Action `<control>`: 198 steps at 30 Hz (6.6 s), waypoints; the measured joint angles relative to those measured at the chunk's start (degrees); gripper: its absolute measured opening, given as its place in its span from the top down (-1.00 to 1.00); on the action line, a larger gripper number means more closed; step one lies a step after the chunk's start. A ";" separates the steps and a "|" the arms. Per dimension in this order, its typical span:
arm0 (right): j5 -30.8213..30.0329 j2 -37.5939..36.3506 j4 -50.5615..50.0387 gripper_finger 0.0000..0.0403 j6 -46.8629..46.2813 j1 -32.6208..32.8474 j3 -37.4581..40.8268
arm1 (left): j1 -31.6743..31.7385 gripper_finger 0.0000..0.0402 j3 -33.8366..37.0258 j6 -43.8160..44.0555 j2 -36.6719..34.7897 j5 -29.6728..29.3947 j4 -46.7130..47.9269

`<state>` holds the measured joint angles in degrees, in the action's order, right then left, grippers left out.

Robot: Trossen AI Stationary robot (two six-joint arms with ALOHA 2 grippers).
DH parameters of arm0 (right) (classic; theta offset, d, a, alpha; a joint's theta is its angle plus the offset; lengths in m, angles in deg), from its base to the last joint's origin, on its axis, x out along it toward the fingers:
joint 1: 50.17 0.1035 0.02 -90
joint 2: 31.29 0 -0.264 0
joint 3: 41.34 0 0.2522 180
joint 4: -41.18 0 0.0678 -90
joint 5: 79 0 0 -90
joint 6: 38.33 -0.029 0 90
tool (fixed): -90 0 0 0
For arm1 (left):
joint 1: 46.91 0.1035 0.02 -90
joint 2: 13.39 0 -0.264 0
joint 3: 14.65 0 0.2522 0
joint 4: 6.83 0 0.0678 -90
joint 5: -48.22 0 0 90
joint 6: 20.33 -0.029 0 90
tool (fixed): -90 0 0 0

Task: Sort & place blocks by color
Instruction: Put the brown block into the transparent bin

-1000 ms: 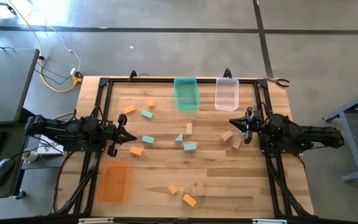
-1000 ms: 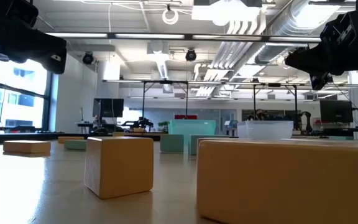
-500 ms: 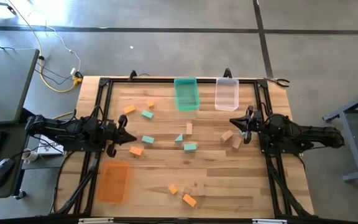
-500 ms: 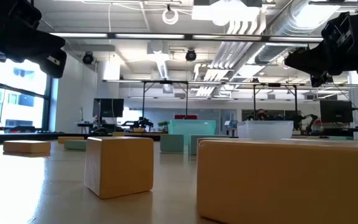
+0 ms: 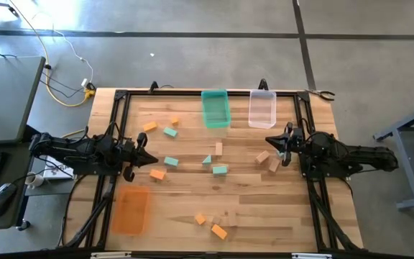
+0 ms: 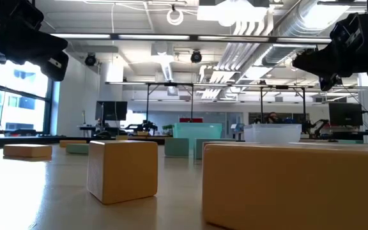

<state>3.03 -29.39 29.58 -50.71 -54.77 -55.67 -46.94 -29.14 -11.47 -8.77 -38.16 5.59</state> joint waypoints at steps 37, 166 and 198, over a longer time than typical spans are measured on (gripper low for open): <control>0.44 3.89 -10.11 0.12 10.54 0.00 -17.43 | 0.02 1.00 0.00 4.46 0.00 -11.56 -0.24; -3.48 90.21 -52.47 0.48 4.68 -38.74 -75.85 | 0.07 0.02 -19.91 -14.84 20.49 -29.59 7.91; 0.24 102.78 -59.19 0.09 10.82 -39.12 -75.83 | 9.46 0.02 -38.00 -14.78 65.21 -5.68 27.67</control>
<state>3.27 73.40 -29.61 -39.89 -93.89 -131.50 -37.48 -67.15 -26.25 56.44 -43.85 33.26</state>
